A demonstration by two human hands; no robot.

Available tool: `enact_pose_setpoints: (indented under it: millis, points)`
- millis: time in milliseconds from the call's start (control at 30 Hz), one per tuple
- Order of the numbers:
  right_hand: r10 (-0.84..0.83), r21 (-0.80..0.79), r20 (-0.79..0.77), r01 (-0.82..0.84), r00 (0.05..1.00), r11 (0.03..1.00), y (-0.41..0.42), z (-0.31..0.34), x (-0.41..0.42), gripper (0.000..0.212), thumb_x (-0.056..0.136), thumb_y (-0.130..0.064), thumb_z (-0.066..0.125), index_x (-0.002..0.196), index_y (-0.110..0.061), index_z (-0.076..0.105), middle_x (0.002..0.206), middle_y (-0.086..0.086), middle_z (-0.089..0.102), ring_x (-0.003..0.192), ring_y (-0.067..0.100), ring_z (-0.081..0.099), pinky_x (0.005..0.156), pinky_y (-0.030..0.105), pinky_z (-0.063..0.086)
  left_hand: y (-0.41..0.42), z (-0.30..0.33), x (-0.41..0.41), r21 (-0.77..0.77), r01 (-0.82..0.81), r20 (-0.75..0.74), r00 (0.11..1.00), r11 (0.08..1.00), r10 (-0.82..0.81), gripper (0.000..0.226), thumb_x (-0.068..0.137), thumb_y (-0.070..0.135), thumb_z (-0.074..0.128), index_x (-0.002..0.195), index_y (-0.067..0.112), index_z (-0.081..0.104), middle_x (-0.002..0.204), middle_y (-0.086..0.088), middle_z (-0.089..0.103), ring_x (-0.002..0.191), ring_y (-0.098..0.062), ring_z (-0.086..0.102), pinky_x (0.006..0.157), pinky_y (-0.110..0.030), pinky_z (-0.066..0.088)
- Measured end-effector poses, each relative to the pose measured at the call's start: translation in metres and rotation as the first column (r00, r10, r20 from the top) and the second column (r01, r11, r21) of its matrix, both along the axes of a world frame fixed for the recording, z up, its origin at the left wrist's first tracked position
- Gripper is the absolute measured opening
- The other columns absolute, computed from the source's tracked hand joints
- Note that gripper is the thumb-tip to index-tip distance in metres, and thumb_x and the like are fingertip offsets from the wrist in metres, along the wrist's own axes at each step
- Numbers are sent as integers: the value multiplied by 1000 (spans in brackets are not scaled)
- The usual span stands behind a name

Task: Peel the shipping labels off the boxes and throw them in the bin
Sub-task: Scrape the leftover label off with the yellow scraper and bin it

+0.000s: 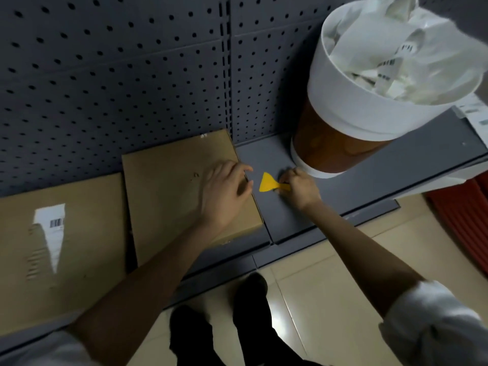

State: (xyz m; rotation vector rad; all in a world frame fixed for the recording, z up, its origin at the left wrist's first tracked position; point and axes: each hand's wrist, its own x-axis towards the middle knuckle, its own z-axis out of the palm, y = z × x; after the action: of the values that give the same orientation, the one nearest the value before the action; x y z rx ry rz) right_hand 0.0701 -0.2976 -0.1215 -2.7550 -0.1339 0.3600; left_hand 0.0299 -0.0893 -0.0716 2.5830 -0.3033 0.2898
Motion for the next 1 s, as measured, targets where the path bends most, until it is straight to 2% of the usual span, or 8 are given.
enact_pose_setpoints:
  millis: [133,233,367,467,567,667,800,1000]
  points:
    - [74,-121,-10,-75,997,990,3,0,6,38,85,-29,64,112,-3,58,117,21,55,112,37,50,93,38,36,4,3,-6,-21,-16,-26,1000,1000,15,25,86,36,49,104,23,60,96,2,60,89,-20,57,77,-40,46]
    - [35,-153,13,-33,999,988,5,7,8,30,92,-23,53,112,0,51,112,24,61,105,39,56,86,41,38,9,10,-7,-57,-21,-44,999,998,19,27,86,36,45,105,23,59,100,2,60,91,-20,57,78,-40,47]
    - [-72,-5,22,72,997,997,11,33,19,23,94,-21,50,108,-2,54,106,24,64,98,44,59,76,42,44,27,23,-7,-59,-60,-24,998,996,59,21,87,25,56,107,19,59,105,0,58,96,-20,55,83,-37,46]
    - [-116,130,95,103,989,986,26,67,25,16,89,-8,52,104,-9,55,109,15,63,101,37,59,71,32,37,51,37,-11,-77,-103,3,995,992,103,21,86,22,59,107,19,60,105,0,58,97,-20,53,84,-35,45]
    - [-89,237,185,44,979,971,61,102,30,14,85,-10,54,97,-17,52,104,7,62,95,30,60,70,34,43,86,46,-15,-55,-160,35,986,986,162,20,87,22,59,106,19,60,104,0,58,94,-18,54,86,-31,41]
    - [20,249,270,-90,963,964,117,129,32,16,90,-13,49,104,-18,52,111,4,61,101,29,60,78,38,46,130,58,-18,-31,-218,94,971,976,220,19,85,21,60,104,19,61,98,0,57,88,-19,55,80,-25,32]
    - [121,224,339,-205,933,953,188,145,27,20,92,-23,49,112,-21,48,117,0,59,103,27,59,79,39,47,182,79,-21,-61,-241,147,958,969,247,22,86,30,50,103,20,60,98,0,58,90,-19,55,80,-28,33]
    - [244,205,360,-331,901,921,310,155,-8,32,87,-34,60,115,-22,49,111,-1,54,100,20,57,75,37,48,305,86,-59,29,-312,204,932,950,300,19,85,28,57,100,18,63,93,-3,62,84,-24,61,76,-36,45]
